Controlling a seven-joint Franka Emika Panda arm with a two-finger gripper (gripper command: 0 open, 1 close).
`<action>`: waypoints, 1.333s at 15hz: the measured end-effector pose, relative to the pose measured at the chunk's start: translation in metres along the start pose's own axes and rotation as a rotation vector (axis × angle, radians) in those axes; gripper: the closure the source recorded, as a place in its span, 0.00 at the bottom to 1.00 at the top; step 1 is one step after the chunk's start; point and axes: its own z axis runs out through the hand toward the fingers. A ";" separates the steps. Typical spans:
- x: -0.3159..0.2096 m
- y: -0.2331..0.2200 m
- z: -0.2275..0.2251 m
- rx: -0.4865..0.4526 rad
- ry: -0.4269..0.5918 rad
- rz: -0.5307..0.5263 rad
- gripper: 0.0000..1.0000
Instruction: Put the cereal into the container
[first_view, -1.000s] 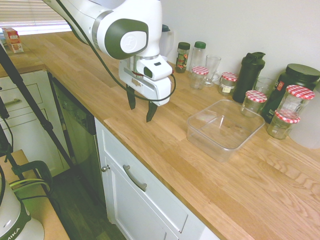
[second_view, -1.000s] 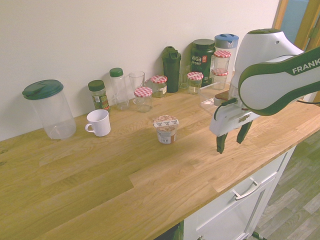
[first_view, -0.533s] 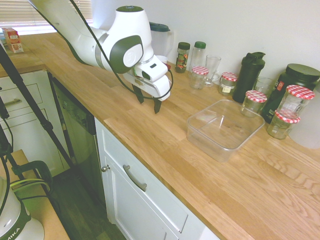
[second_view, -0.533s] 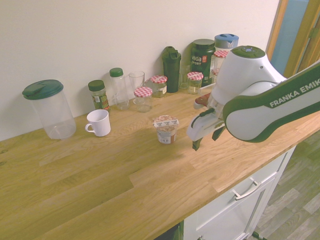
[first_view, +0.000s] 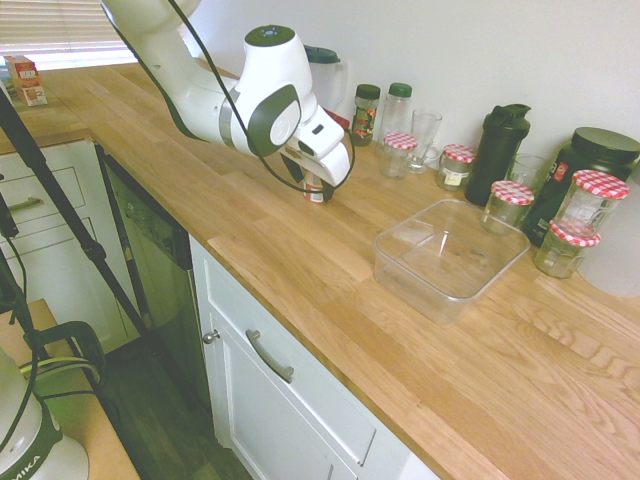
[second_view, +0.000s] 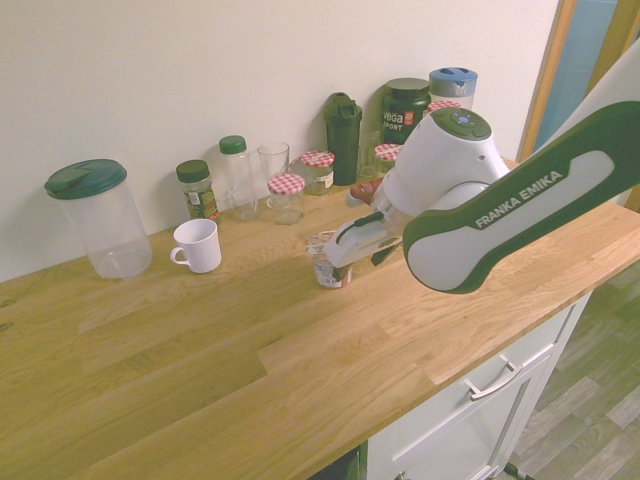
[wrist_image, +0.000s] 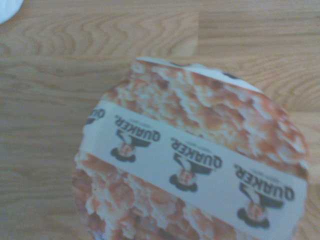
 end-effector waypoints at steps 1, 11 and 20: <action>0.003 -0.007 0.007 0.011 -0.001 -0.003 0.00; 0.005 -0.042 0.035 0.041 -0.008 -0.118 0.00; -0.001 -0.048 0.035 0.039 0.013 -0.175 1.00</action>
